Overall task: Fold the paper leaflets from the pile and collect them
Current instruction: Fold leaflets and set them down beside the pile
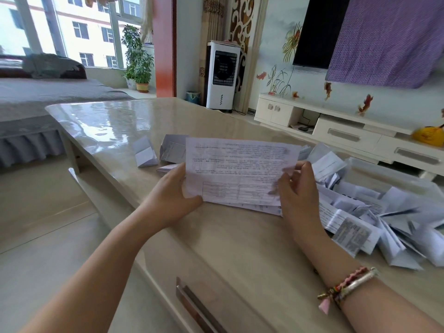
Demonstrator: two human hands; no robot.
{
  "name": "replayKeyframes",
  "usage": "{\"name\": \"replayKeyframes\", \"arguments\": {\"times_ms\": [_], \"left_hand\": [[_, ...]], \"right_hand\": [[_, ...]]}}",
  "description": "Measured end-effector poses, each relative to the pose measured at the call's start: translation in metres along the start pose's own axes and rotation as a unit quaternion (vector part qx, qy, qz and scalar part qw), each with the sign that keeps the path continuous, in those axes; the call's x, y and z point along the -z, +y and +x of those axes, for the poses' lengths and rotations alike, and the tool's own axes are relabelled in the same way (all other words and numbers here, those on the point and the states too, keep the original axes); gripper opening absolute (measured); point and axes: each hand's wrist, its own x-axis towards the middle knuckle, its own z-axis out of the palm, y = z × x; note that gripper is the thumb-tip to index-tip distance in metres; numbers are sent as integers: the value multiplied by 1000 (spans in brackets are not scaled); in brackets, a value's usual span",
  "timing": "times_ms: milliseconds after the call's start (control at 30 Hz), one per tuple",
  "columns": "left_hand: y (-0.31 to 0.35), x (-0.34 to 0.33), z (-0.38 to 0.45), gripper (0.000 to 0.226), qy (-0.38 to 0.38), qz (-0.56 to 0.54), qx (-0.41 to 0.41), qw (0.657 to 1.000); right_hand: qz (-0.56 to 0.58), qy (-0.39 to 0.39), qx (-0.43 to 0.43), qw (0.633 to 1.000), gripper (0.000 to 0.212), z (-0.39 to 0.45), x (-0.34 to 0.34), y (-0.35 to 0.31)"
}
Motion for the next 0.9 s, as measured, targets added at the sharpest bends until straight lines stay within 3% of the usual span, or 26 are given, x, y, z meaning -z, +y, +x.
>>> {"name": "replayKeyframes", "arguments": {"times_ms": [167, 267, 400, 500, 567, 667, 733, 800, 900], "left_hand": [[-1, -6, 0, 38, 37, 3, 41, 998], [-6, -8, 2, 37, 51, 84, 72, 993], [-4, -14, 0, 80, 60, 208, 90, 972], [3, -16, -5, 97, 78, 282, 64, 954], [1, -16, -6, 82, 82, 310, -2, 947], [-1, -18, -6, 55, 14, 293, -60, 954], [-4, -20, -8, 70, -35, 283, -62, 957], [-7, -20, -7, 85, -38, 264, -63, 962], [-8, -16, -4, 87, -34, 258, -83, 962]], "right_hand": [[-22, -7, 0, 1000, 12, 2, 1, 4], [-99, -48, 8, 994, 37, 2, 1, 9], [-268, -68, 82, 957, 74, 2, -1, 19], [-330, -120, 139, 926, 63, 0, -1, 14], [-319, -190, 158, 915, 49, -3, -2, 11], [-307, -269, 146, 901, 46, -6, -5, 11], [-305, -284, 122, 901, 46, -7, -4, 10], [-305, -282, 112, 903, 45, -7, -2, 9], [-334, -267, 131, 894, 48, -8, 0, 7]]}}
